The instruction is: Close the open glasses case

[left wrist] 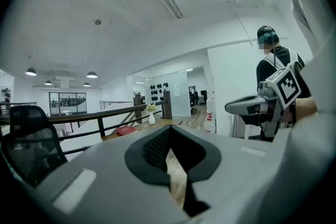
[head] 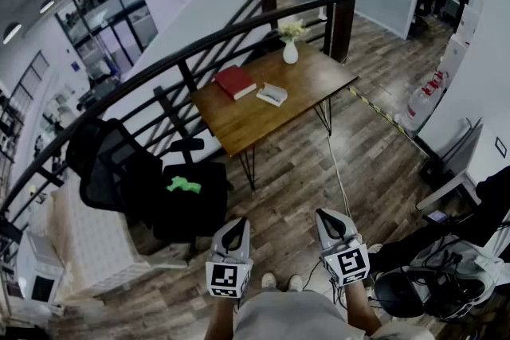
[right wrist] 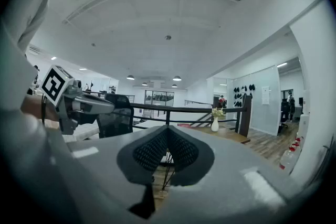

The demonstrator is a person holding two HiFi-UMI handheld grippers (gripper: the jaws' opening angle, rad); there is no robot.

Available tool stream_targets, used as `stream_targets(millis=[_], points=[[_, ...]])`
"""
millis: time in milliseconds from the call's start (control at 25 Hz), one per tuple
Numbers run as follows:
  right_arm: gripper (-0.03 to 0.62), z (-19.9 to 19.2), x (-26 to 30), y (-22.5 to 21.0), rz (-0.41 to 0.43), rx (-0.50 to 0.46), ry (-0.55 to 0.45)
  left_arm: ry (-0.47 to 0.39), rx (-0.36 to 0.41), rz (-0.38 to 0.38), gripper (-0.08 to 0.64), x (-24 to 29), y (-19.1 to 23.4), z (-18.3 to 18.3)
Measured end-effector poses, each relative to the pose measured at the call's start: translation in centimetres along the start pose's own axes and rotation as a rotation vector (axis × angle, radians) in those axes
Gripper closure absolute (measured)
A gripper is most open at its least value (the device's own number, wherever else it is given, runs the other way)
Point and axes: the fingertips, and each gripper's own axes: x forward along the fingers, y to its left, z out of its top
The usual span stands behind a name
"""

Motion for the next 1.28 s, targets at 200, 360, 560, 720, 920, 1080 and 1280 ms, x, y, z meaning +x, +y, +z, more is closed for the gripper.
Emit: stream_targets(millis=[200, 360, 560, 720, 920, 1080, 1280], points=[[0.589, -0.1, -0.2, -0.5, -0.006, 0.021, -0.020, 0.001, -0.003, 0.005, 0.540, 0.3, -0.4, 0.0], [0.589, -0.4, -0.5, -0.9, 0.004, 0.022, -0.004, 0.010, -0.012, 0.001, 0.540, 0.7, -1.6, -0.1], [0.589, -0.6, 0.2, -1.9, 0.009, 0.027, -0.004, 0.014, -0.006, -0.005, 0.540, 2.0, -2.2, 0.1], [0.589, -0.4, 2.0, -3.0, 0.008, 0.020, -0.015, -0.008, -0.001, -0.001, 0.540, 4.2, -1.4, 0.6], [0.589, 0.0, 5.3, -4.3, -0.005, 0.007, -0.012, -0.032, 0.001, 0.006, 0.540, 7.6, 0.9, 0.9], [0.589, 0.8, 8.4, -5.5, -0.019, -0.004, -0.002, -0.049, -0.007, -0.015, 0.540, 10.4, 3.2, 1.8], [0.589, 1.8, 12.4, -6.4, -0.038, -0.016, -0.002, -0.048, -0.009, -0.044, 0.540, 13.4, 6.1, 2.0]])
